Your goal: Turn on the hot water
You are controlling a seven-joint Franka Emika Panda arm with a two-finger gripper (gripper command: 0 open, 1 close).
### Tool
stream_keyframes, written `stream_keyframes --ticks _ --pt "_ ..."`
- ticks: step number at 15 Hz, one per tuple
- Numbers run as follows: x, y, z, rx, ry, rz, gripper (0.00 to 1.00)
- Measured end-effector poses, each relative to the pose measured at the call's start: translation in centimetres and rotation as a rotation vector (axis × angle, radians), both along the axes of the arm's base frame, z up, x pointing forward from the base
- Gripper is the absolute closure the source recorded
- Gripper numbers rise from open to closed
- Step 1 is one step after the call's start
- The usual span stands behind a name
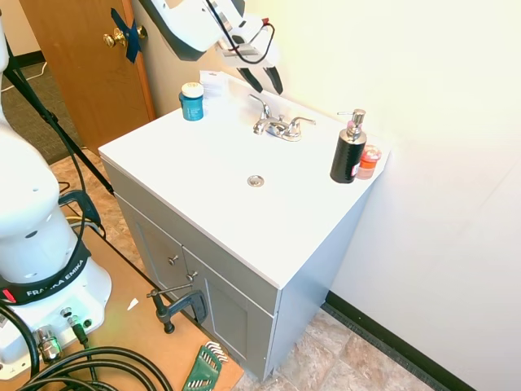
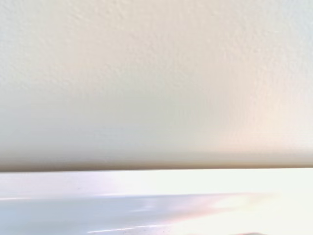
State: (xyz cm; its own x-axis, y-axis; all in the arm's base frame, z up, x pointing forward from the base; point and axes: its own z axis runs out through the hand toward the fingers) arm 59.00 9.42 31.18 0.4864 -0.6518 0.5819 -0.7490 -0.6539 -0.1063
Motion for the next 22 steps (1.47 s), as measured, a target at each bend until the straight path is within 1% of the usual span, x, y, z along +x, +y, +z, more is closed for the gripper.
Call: stream_keyframes --ticks 2,7,9,12,17,19,20,22 --pt "0.0 0.1 -1.2 0.007 0.021 -0.01 0.0" --pt "-0.5 -0.5 -2.3 0.046 0.05 -0.056 0.0" --pt "-1.4 -1.9 -3.2 0.064 0.066 -0.08 0.0" --pt "-3.2 -4.0 -4.3 0.061 0.088 -0.091 0.0" --pt "-3.8 -5.1 -4.3 0.06 0.077 -0.066 0.0" --pt "-4.3 -4.7 -3.7 0.076 0.082 -0.059 0.0" --pt "-5.3 -4.5 -3.3 0.096 0.105 -0.044 0.0" --pt "-8.8 -4.2 -2.8 0.157 0.172 -0.003 0.0"
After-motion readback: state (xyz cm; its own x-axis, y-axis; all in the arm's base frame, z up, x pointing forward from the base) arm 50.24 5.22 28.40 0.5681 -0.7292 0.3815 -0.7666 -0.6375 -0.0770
